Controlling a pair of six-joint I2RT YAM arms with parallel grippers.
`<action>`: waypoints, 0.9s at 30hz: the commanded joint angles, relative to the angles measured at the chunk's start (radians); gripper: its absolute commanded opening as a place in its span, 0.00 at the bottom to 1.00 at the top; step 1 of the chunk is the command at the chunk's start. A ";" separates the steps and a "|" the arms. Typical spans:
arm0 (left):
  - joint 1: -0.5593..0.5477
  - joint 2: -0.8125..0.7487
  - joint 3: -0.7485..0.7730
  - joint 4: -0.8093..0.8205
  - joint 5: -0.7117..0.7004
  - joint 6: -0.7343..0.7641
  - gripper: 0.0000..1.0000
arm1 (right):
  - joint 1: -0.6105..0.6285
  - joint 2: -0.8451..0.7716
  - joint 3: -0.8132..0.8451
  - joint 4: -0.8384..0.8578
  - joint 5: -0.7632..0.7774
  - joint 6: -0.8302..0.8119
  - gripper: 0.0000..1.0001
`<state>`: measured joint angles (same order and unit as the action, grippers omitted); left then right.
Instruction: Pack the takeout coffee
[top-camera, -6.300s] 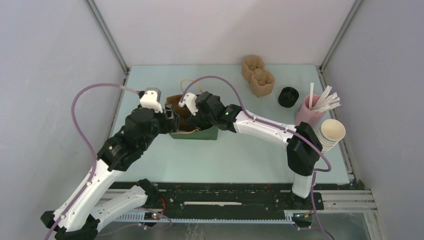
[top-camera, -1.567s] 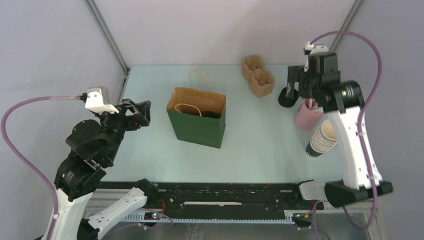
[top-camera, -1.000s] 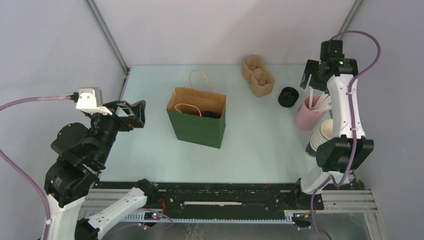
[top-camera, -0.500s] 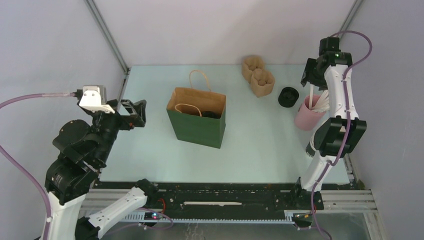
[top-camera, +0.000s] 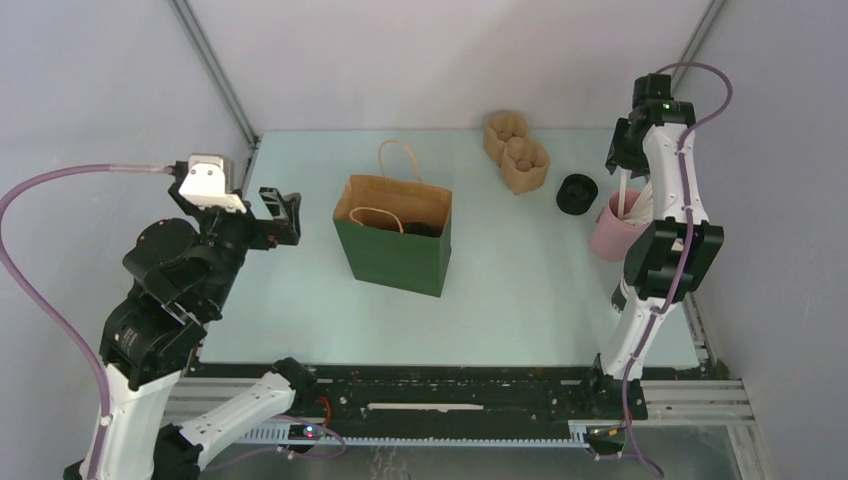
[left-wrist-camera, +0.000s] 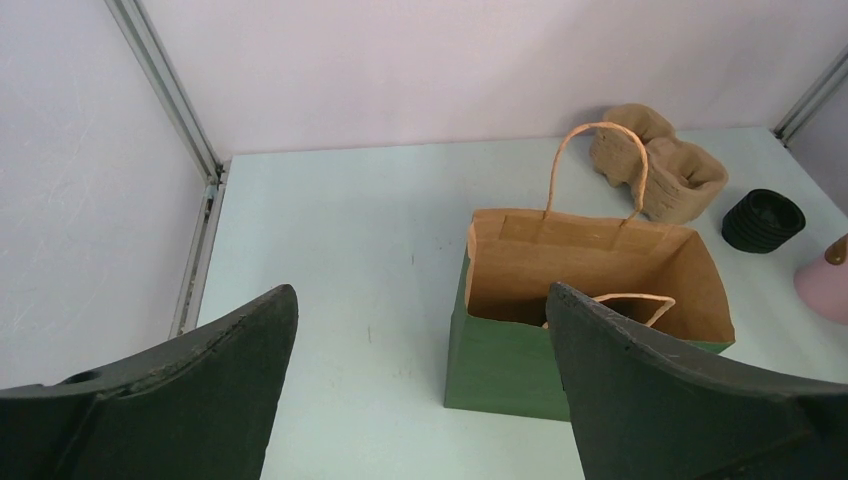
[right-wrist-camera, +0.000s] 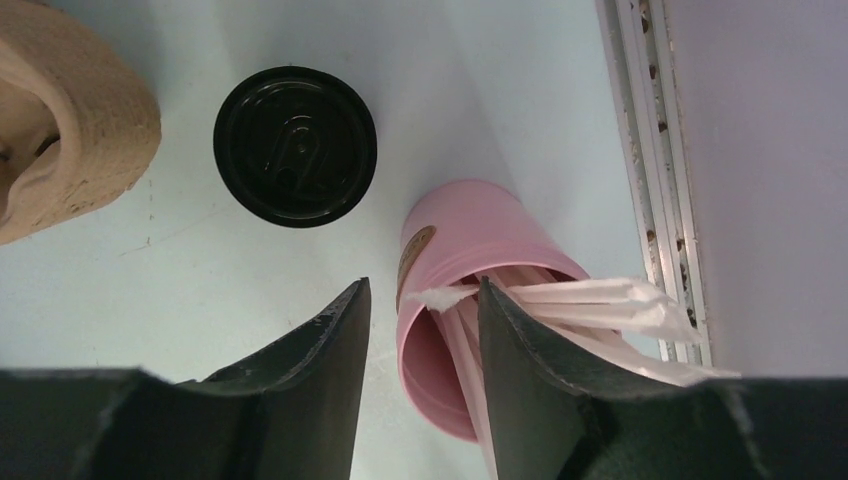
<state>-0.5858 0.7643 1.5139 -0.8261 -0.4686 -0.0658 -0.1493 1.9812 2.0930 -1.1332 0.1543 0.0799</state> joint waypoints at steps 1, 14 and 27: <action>0.006 0.009 0.035 0.012 -0.005 0.031 0.99 | -0.009 0.025 0.054 0.015 0.000 -0.014 0.51; 0.010 0.003 0.035 0.008 0.010 0.026 0.99 | -0.031 0.078 0.113 0.006 0.015 -0.007 0.30; 0.022 -0.004 0.028 0.020 0.074 -0.004 0.99 | 0.045 -0.126 0.026 0.002 0.142 0.024 0.00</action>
<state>-0.5709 0.7658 1.5139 -0.8261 -0.4305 -0.0616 -0.1440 2.0060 2.1326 -1.1362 0.2199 0.0849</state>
